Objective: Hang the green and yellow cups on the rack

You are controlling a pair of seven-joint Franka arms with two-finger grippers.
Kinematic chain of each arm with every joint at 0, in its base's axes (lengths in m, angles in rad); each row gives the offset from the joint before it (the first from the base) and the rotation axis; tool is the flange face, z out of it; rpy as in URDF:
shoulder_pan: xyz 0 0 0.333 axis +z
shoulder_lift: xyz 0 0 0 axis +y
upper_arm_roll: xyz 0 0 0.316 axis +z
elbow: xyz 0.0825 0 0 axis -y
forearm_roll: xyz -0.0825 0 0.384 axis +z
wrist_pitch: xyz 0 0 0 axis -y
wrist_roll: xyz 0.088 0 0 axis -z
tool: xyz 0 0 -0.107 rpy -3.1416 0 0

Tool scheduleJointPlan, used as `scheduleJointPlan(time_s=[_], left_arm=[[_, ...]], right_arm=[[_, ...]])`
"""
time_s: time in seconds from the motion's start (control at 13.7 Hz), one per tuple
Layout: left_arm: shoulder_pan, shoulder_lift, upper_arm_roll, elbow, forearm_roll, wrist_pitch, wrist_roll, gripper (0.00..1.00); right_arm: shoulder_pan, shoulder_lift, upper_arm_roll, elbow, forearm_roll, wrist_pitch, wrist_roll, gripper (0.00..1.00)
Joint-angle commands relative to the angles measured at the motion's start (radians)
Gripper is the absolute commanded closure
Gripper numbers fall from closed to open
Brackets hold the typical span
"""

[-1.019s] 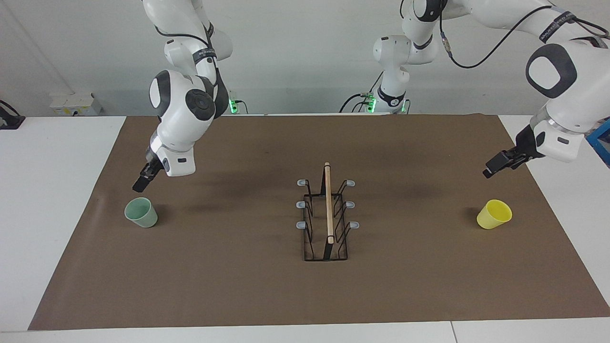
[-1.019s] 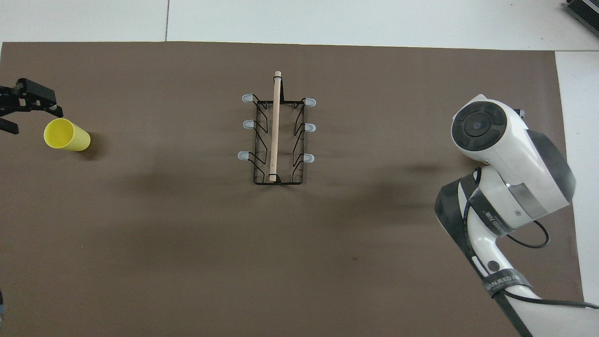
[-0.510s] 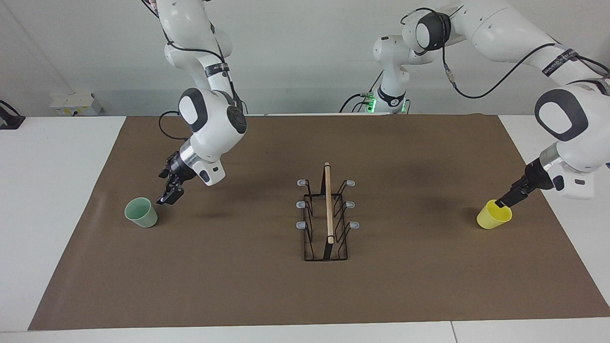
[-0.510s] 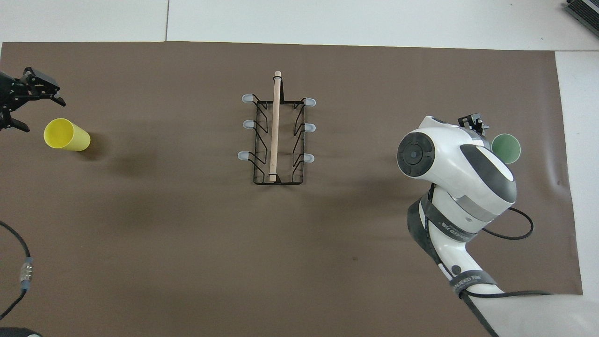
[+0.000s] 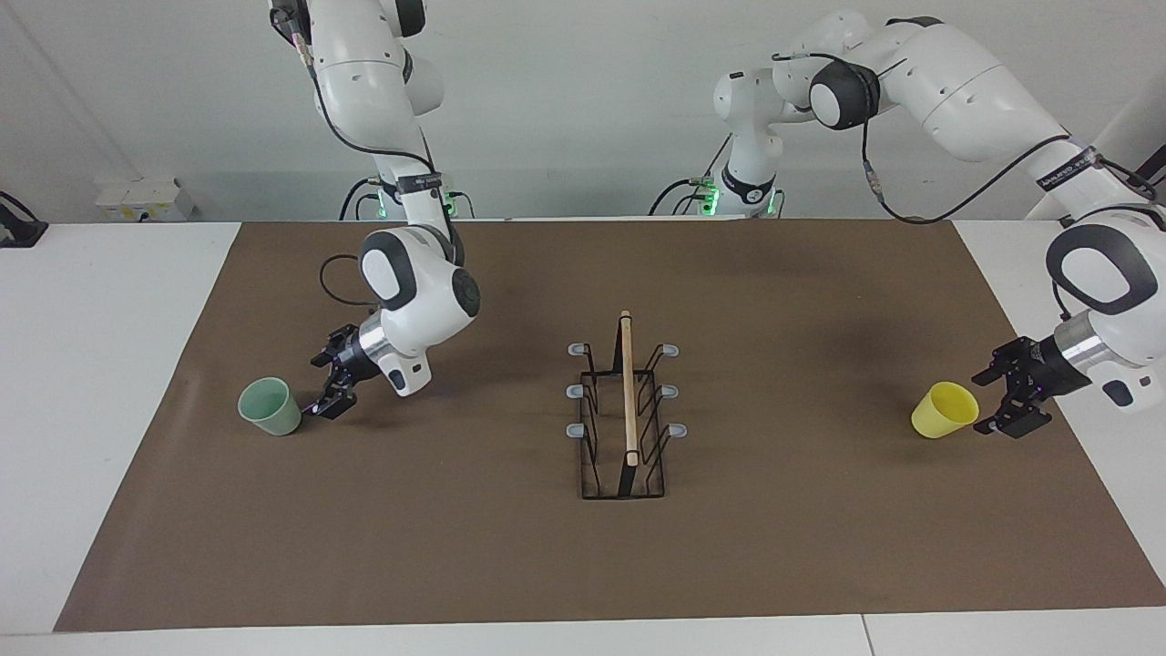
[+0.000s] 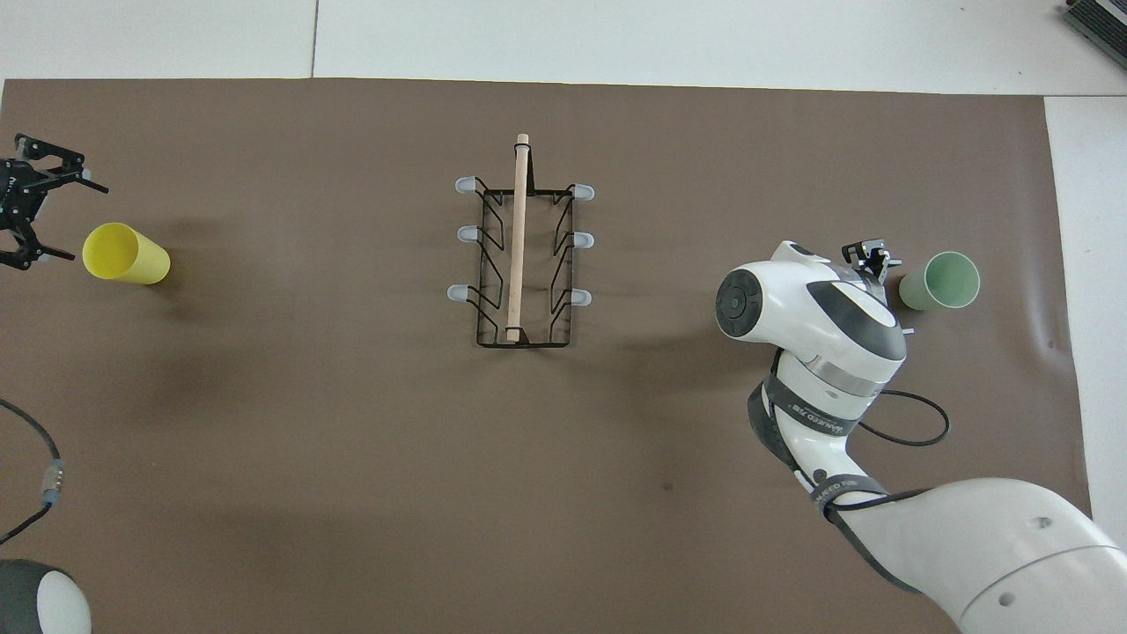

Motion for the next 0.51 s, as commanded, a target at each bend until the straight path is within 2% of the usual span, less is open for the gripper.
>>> scheduleJointPlan(time_s=[0.0, 0.07, 0.22, 0.44], left_arm=[[0.068, 0.072, 0.000, 0.041, -0.075, 0.007, -0.084, 0.00], [0.087, 0.078, 0.005, 0.037, -0.130, 0.010, -0.096, 0.00], [0.090, 0.078, 0.003, 0.014, -0.159, 0.002, -0.196, 0.00], [0.099, 0.034, 0.035, -0.136, -0.291, 0.039, -0.233, 0.00]], right_arm=[[-0.027, 0.015, 0.006, -0.021, -0.057, 0.025, 0.069, 0.00], [-0.032, 0.014, 0.006, -0.038, -0.077, 0.042, 0.094, 0.00], [-0.032, 0.017, 0.006, -0.063, -0.145, 0.059, 0.116, 0.00], [-0.034, 0.020, 0.006, -0.101, -0.223, 0.079, 0.160, 0.00]])
